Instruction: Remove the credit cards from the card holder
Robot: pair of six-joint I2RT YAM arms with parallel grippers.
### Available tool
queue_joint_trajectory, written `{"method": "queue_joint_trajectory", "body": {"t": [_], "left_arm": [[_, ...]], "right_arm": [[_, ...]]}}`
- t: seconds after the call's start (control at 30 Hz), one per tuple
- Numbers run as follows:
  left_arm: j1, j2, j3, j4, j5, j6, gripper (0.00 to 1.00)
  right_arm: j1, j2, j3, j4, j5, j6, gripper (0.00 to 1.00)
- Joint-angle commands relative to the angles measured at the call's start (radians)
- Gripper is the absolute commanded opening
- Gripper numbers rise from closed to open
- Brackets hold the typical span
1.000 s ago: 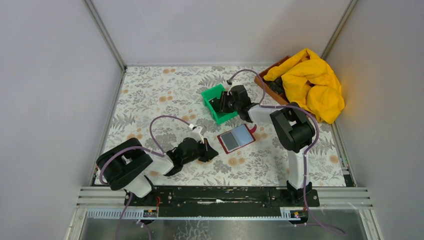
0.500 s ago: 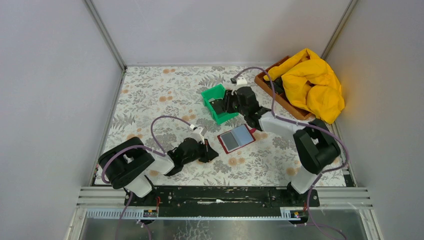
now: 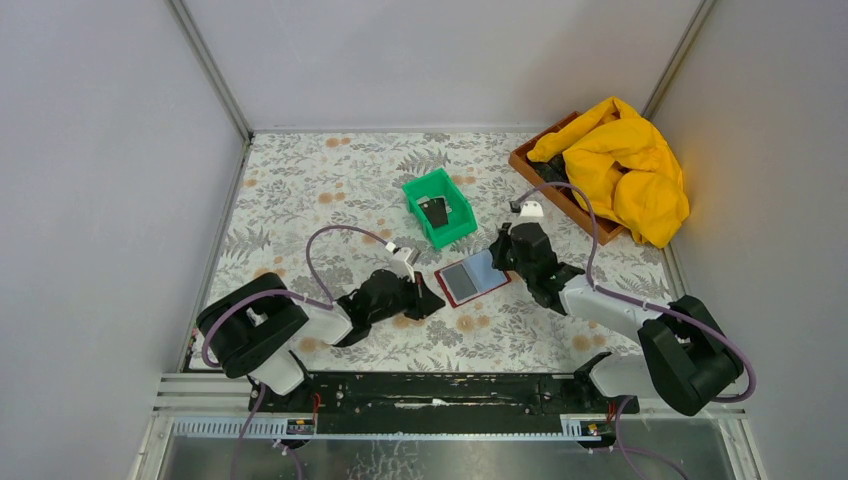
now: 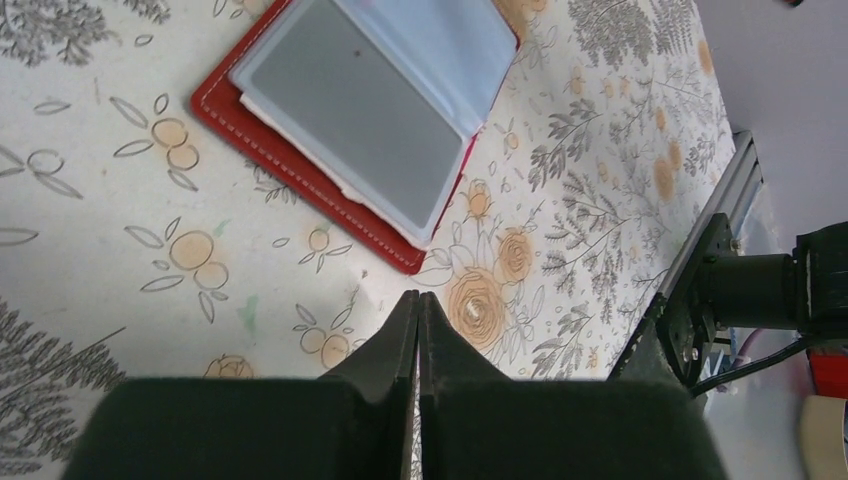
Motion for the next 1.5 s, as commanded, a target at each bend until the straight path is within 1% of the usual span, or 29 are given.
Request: {"method": "queue_joint_trajectory", "body": {"t": [0.0, 0.1, 0.17, 0.2, 0.27, 0.33, 0.37, 0.47, 0.53, 0.6, 0.67, 0.9, 1.1, 1.23, 1.3, 1.4, 1.47], "left_arm": [[0.004, 0.006, 0.034, 0.05, 0.013, 0.007, 0.05], [0.003, 0.006, 0.027, 0.066, -0.007, -0.01, 0.2], [0.003, 0.005, 0.024, 0.067, -0.025, -0.014, 0.28], [0.002, 0.005, 0.025, 0.064, -0.03, -0.014, 0.32], [0.003, 0.001, 0.028, 0.049, -0.035, -0.014, 0.44], [0.003, -0.001, 0.027, 0.044, -0.039, -0.017, 0.53], [0.003, -0.001, 0.026, 0.042, -0.044, -0.021, 0.59], [0.002, -0.012, 0.019, 0.032, -0.054, -0.027, 0.61], [0.003, -0.027, 0.009, 0.021, -0.064, -0.024, 0.61], [0.003, -0.038, 0.002, 0.015, -0.075, -0.021, 0.62], [0.003, -0.046, 0.002, -0.002, -0.086, -0.015, 0.61], [0.002, -0.049, 0.018, -0.03, -0.097, -0.001, 0.6], [0.003, -0.044, 0.018, -0.029, -0.103, -0.001, 0.6], [0.004, -0.038, 0.029, -0.029, -0.103, 0.001, 0.6], [0.004, -0.038, 0.037, -0.033, -0.106, 0.002, 0.6], [0.007, -0.039, 0.04, -0.032, -0.113, 0.001, 0.59], [0.006, -0.042, 0.042, -0.032, -0.121, 0.002, 0.57]], "right_arm": [[-0.025, -0.016, -0.019, -0.068, 0.084, 0.029, 0.03], [-0.03, -0.011, -0.025, -0.114, 0.11, 0.014, 0.26], [-0.029, -0.015, -0.033, -0.121, 0.125, 0.001, 0.38], [-0.029, -0.014, -0.041, -0.119, 0.129, -0.008, 0.42], [-0.03, 0.006, -0.041, -0.121, 0.135, -0.022, 0.43], [-0.03, 0.045, -0.033, -0.12, 0.131, -0.022, 0.41], [-0.03, 0.067, -0.03, -0.121, 0.125, -0.019, 0.4], [-0.03, 0.112, -0.025, -0.133, 0.104, 0.007, 0.32], [-0.028, 0.109, -0.043, -0.13, 0.078, 0.02, 0.26], [-0.026, 0.095, -0.071, -0.117, 0.057, 0.028, 0.22], [-0.021, 0.085, -0.09, -0.116, 0.042, 0.038, 0.21], [0.029, 0.057, -0.157, -0.097, -0.009, 0.106, 0.19], [0.067, -0.068, -0.214, -0.125, -0.025, 0.17, 0.18], [0.068, -0.168, -0.211, -0.175, -0.042, 0.166, 0.18], [0.068, -0.199, -0.2, -0.202, -0.022, 0.152, 0.18], [0.068, -0.214, -0.179, -0.228, 0.024, 0.132, 0.17], [0.068, -0.207, -0.16, -0.24, 0.026, 0.124, 0.17]]}}
